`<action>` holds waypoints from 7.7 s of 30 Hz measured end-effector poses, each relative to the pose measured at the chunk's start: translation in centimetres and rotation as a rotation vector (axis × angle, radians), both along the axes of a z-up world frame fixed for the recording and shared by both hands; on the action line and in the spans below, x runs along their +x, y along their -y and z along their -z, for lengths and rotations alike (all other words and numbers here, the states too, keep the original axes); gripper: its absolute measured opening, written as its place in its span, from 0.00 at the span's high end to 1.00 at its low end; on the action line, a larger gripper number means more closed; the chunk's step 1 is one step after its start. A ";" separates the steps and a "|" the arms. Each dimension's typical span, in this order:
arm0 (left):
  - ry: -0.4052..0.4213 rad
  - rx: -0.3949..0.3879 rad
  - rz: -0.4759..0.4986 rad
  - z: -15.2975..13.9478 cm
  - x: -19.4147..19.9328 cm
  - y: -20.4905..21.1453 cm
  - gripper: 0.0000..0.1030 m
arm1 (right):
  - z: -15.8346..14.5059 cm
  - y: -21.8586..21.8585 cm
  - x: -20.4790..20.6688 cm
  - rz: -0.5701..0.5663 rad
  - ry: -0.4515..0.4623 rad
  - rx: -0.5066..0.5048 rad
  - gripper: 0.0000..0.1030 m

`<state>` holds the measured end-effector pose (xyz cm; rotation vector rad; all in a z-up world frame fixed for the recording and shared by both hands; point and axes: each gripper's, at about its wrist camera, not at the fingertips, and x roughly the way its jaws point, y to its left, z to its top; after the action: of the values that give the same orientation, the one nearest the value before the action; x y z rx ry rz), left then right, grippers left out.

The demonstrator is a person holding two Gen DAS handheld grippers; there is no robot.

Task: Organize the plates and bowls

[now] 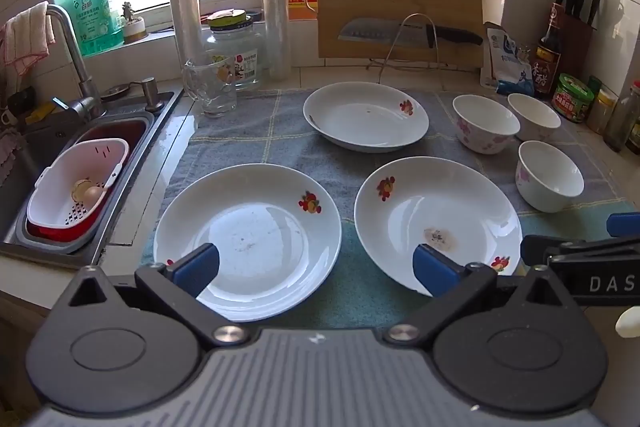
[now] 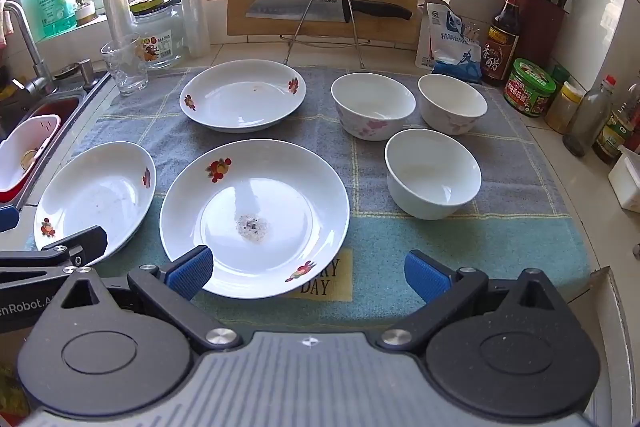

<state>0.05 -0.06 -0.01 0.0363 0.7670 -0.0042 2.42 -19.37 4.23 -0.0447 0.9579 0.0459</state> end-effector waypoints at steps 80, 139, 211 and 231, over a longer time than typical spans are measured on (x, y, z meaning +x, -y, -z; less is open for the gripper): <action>0.027 -0.008 -0.004 -0.6 -0.4 -0.8 0.01 | -1.4 -0.8 -0.5 0.000 0.028 0.019 0.00; -0.001 0.006 -0.116 10.3 0.8 -5.6 0.01 | 2.6 -5.4 10.5 -0.635 0.047 0.220 0.00; -0.006 0.037 0.168 8.2 6.5 -10.0 0.02 | 8.5 -18.1 25.5 -0.971 -0.333 0.397 0.24; -0.010 0.053 0.273 9.0 13.1 -13.2 0.02 | 10.4 -19.3 30.3 -0.855 -0.299 0.360 0.24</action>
<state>13.16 13.09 -9.01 0.1910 0.7669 -0.2438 32.72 -0.04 -6.21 -0.1143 1.1576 1.0344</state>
